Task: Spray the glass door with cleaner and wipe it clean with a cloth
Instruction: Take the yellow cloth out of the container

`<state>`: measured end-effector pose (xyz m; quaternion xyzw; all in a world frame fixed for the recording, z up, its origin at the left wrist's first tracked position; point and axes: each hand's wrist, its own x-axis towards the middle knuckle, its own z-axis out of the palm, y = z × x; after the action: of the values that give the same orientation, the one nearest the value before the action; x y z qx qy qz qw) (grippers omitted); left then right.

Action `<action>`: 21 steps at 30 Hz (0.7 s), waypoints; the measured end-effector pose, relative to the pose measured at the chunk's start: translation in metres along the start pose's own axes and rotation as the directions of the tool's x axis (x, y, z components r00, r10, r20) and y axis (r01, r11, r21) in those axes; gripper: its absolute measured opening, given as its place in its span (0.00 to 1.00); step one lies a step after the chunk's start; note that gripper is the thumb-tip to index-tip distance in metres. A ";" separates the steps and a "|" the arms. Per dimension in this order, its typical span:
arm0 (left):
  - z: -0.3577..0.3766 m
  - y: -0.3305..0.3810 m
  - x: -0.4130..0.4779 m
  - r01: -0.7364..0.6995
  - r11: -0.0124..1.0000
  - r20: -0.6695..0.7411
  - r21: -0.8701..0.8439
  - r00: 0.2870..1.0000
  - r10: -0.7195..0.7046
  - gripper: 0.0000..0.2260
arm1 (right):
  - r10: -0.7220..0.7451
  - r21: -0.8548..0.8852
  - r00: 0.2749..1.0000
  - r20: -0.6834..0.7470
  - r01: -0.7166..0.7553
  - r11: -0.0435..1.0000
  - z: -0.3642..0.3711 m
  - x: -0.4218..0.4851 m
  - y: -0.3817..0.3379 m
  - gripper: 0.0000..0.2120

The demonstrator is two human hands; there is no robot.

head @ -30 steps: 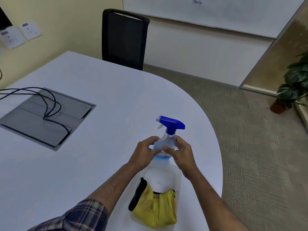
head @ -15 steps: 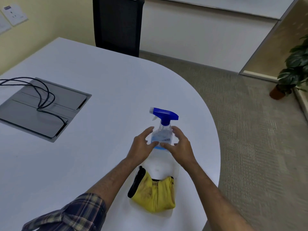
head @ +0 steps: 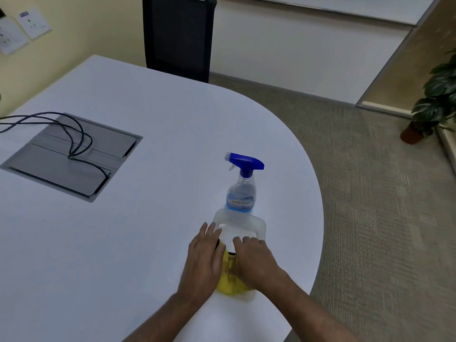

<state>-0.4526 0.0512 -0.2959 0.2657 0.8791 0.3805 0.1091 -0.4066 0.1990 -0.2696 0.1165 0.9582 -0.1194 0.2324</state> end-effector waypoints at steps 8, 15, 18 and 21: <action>0.017 -0.007 -0.011 0.057 0.998 0.010 0.030 0.998 -0.057 0.18 | 0.014 -0.135 0.988 0.151 0.007 0.991 0.014 0.017 -0.001 0.28; 0.024 -0.011 -0.015 0.012 0.994 -0.018 0.106 1.000 -0.010 0.26 | 0.000 -0.154 0.985 0.175 0.027 0.988 0.028 0.027 0.006 0.33; 0.026 -0.013 -0.014 0.006 0.991 -0.016 0.135 1.000 -0.004 0.25 | -0.018 -0.139 0.984 0.175 0.042 0.989 0.030 0.032 0.010 0.37; 0.028 -0.014 -0.014 -0.012 0.989 -0.027 0.148 1.000 0.016 0.24 | -0.026 -0.129 0.983 0.182 0.050 0.990 0.031 0.035 0.009 0.37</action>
<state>-0.4355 0.0525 -0.3253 0.2739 0.9044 0.3188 0.0740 -0.4216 0.2044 -0.3146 0.0712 0.9412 -0.0699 0.3228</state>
